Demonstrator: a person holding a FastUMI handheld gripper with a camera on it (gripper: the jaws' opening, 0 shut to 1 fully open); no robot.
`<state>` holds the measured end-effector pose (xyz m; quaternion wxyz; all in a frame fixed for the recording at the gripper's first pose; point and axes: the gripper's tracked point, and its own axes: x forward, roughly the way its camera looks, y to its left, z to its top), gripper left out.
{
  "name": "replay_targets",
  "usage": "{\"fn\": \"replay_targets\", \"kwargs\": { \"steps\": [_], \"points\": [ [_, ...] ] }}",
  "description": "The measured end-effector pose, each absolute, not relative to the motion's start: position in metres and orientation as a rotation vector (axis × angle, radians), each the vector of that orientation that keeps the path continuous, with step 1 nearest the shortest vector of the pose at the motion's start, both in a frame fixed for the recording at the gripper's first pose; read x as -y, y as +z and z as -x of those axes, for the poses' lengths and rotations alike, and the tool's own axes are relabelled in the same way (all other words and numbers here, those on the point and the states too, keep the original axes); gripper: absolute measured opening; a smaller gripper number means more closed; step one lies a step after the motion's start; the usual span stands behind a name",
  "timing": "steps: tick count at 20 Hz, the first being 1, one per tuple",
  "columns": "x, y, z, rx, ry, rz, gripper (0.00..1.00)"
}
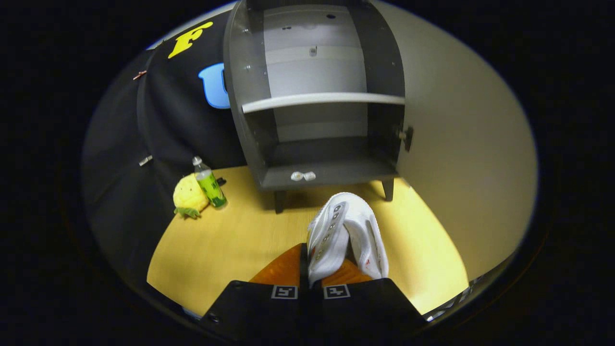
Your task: Open the shoe cabinet door, grab the shoes and put them into the shoe cabinet, then close the shoe cabinet door.
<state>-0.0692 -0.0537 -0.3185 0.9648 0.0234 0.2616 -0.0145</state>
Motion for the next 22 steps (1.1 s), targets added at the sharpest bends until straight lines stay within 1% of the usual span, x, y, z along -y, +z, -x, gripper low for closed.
{"fn": "replay_targets", "kwargs": {
  "steps": [5, 9, 17, 22],
  "points": [
    [0.050, -0.219, 0.029, -0.408, -0.020, -0.020, 0.05],
    [0.063, -0.170, -0.011, -0.347, -0.027, -0.017, 0.05],
    [0.083, -0.120, -0.116, -0.277, 0.021, 0.038, 0.05],
    [0.095, -0.116, -0.204, -0.269, 0.049, 0.058, 0.04]
  ]
}}
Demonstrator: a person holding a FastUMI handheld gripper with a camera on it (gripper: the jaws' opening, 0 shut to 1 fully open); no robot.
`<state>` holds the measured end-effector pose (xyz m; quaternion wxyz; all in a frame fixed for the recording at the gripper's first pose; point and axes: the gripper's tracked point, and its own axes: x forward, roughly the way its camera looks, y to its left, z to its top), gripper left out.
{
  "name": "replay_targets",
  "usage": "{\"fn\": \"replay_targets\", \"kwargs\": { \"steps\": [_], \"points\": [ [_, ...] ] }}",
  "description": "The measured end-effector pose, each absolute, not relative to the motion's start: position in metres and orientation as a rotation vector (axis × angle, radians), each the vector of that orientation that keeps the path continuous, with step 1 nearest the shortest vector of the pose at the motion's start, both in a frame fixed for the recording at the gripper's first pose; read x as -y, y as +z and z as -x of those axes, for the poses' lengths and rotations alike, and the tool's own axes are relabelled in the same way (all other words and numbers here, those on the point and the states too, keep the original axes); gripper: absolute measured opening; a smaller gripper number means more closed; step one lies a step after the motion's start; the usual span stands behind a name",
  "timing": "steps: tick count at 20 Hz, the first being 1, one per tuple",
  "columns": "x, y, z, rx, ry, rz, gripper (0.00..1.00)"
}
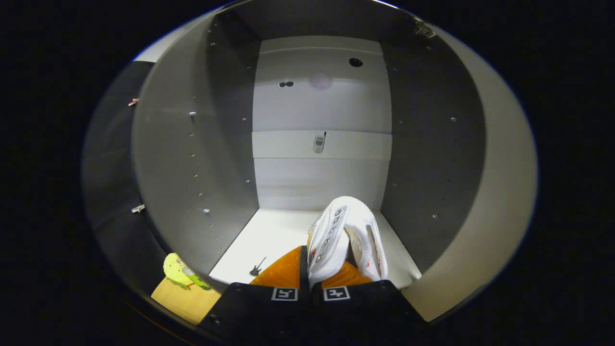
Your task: Open the shoe cabinet door, grab the shoes and put them into the shoe cabinet, then close the shoe cabinet door.
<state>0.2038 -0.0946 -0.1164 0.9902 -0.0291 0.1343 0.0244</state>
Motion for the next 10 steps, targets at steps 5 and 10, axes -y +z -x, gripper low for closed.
{"fn": "replay_targets", "kwargs": {
  "steps": [5, 10],
  "points": [
    [0.100, -0.128, -0.274, -0.298, 0.056, 0.023, 0.04],
    [0.101, -0.144, -0.304, -0.342, 0.060, 0.003, 0.04]
  ]
}}
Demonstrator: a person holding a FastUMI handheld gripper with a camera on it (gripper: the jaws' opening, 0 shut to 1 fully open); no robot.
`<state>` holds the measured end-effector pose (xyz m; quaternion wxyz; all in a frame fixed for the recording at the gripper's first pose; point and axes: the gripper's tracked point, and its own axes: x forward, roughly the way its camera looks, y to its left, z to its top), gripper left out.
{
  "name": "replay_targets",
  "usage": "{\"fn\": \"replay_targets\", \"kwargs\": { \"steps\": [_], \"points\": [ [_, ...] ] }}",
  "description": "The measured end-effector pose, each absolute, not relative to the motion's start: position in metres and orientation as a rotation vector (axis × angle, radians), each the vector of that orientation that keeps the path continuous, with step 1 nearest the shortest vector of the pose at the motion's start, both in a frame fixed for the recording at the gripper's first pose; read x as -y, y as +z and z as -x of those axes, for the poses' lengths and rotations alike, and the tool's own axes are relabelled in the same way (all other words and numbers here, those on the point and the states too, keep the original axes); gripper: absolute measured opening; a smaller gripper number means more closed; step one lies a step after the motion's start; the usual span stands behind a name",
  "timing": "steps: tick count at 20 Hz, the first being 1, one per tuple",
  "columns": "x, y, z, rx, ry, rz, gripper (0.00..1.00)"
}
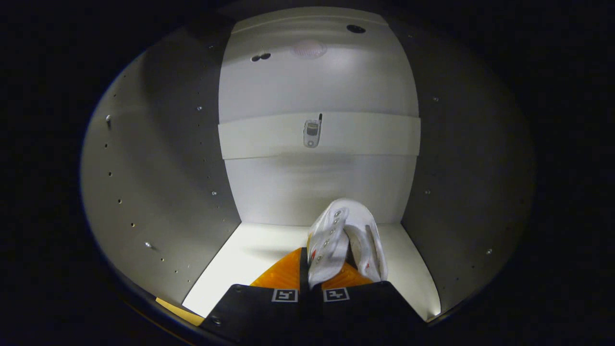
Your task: Open the shoe cabinet door, grab the shoes and put them into the shoe cabinet, then close the shoe cabinet door.
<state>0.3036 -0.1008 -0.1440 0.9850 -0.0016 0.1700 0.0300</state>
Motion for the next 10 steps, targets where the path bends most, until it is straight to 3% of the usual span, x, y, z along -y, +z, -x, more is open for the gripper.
{"fn": "replay_targets", "kwargs": {
  "steps": [10],
  "points": [
    [0.106, -0.185, -0.308, -0.470, 0.045, 0.007, 0.05]
  ]
}}
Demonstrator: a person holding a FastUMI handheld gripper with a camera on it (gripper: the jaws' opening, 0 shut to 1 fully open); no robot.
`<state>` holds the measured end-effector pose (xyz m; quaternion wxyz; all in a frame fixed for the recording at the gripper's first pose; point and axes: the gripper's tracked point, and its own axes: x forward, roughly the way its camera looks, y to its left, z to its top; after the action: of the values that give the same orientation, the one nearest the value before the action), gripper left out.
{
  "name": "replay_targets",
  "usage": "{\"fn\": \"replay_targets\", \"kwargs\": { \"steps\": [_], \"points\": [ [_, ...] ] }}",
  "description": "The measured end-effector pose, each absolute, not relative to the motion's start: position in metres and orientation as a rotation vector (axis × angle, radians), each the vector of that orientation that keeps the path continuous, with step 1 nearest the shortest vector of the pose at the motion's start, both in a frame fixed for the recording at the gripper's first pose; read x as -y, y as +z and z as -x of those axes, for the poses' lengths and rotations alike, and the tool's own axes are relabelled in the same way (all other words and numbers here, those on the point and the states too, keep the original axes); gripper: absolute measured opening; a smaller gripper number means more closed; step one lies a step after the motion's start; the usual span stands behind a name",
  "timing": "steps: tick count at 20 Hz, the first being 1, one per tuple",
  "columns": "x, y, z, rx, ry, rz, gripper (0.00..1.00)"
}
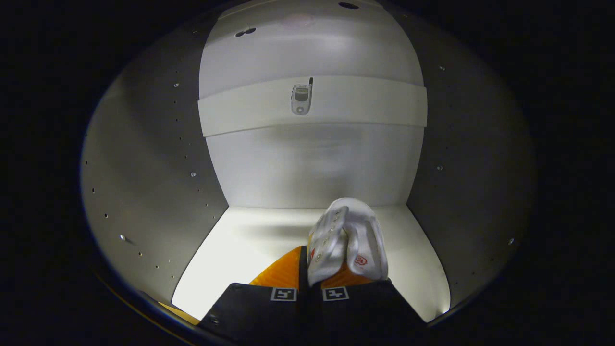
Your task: Open the shoe cabinet door, grab the shoes and put them into the shoe cabinet, then close the shoe cabinet door.
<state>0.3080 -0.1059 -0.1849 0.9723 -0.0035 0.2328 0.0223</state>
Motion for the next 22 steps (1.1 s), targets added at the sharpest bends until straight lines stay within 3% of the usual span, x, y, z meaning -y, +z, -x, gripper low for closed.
{"fn": "replay_targets", "kwargs": {
  "steps": [2, 5, 8, 10, 12, 13, 17, 22],
  "points": [
    [0.098, -0.187, -0.307, -0.472, 0.060, 0.027, 0.13],
    [0.093, -0.188, -0.297, -0.485, 0.062, 0.020, 0.38],
    [0.089, -0.183, -0.282, -0.474, 0.062, 0.019, 0.44],
    [0.088, -0.174, -0.273, -0.459, 0.059, 0.025, 0.60],
    [0.090, -0.165, -0.260, -0.449, 0.040, 0.033, 0.86],
    [0.091, -0.162, -0.256, -0.445, 0.033, 0.029, 0.92],
    [0.094, -0.144, -0.227, -0.415, 0.019, 0.007, 0.98],
    [0.086, -0.106, -0.160, -0.335, 0.012, 0.007, 0.97]
  ]
}}
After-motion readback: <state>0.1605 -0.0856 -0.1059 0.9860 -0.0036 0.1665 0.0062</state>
